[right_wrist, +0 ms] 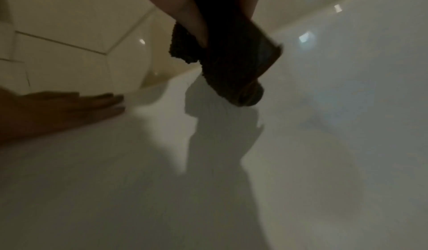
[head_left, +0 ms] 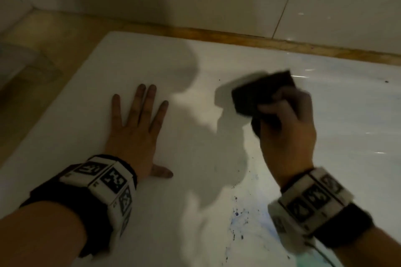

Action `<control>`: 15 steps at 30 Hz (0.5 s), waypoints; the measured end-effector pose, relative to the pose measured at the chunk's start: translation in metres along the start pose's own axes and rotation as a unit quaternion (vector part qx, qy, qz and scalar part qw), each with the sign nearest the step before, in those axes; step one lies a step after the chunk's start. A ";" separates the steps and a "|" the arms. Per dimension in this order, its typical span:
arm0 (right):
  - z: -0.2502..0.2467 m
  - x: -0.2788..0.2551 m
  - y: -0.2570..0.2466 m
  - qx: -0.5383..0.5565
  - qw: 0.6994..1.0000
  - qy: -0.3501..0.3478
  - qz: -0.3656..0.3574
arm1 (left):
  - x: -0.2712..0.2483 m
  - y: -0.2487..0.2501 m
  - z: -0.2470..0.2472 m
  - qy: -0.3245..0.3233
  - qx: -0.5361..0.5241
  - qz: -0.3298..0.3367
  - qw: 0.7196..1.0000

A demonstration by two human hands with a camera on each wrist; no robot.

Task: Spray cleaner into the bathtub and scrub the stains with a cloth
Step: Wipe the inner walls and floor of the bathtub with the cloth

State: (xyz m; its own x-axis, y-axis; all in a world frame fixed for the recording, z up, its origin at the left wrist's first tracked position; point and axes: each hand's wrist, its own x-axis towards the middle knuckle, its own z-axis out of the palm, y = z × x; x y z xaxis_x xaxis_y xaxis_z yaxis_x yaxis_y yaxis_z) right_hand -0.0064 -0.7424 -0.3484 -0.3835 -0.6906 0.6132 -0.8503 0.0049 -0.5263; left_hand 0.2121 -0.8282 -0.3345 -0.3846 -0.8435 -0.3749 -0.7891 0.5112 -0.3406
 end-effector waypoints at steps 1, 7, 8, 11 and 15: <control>0.007 0.019 -0.006 -0.011 0.999 0.017 -0.036 | 0.000 0.000 -0.001 -0.002 -0.002 0.000 1.000; 0.079 0.045 -0.035 -0.077 0.957 -0.121 -0.250 | 0.000 -0.001 0.000 0.004 -0.011 0.002 1.000; 0.085 0.035 -0.033 -0.073 0.954 -0.142 -0.255 | 0.000 -0.001 0.001 0.006 -0.011 0.002 1.000; 0.087 0.014 -0.025 -0.072 0.953 -0.180 -0.231 | 0.001 0.000 0.002 0.006 -0.003 0.001 1.000; 0.087 -0.007 -0.010 -0.070 0.947 -0.252 -0.187 | 0.001 -0.001 0.003 0.017 0.002 -0.004 1.000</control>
State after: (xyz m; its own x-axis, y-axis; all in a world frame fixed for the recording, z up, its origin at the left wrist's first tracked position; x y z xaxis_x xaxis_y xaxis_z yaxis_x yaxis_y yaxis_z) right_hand 0.0359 -0.8006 -0.3989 0.1451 -0.9204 0.3632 -0.9458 -0.2368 -0.2222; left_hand 0.2139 -0.8289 -0.3372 -0.3940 -0.8528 -0.3428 -0.7908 0.5046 -0.3464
